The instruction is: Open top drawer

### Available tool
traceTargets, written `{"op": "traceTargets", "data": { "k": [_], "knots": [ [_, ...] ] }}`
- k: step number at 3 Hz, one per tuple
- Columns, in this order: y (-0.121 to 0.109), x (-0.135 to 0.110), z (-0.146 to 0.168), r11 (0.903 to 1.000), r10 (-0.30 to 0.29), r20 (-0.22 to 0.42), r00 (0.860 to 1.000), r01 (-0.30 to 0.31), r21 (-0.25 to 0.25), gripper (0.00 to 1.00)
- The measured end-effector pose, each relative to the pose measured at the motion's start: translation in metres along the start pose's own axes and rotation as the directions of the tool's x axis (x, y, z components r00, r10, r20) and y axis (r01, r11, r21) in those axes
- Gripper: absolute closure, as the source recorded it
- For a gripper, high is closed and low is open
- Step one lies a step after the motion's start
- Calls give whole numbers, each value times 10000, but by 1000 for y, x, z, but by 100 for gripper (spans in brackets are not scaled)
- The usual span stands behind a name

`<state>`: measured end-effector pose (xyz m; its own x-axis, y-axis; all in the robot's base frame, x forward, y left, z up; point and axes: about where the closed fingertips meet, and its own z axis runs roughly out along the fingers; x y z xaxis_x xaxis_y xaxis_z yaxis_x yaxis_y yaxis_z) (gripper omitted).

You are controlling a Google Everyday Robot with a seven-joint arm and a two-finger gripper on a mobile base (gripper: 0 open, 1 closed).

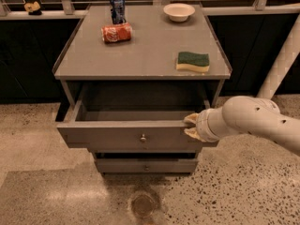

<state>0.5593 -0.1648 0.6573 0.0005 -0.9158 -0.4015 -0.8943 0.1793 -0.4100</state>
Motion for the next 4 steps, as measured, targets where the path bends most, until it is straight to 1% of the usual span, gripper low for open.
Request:
{"op": "traceTargets", "data": {
  "k": [4],
  "knots": [
    [12, 2, -5, 10000, 54, -49, 10000, -54, -54, 100]
  ]
}}
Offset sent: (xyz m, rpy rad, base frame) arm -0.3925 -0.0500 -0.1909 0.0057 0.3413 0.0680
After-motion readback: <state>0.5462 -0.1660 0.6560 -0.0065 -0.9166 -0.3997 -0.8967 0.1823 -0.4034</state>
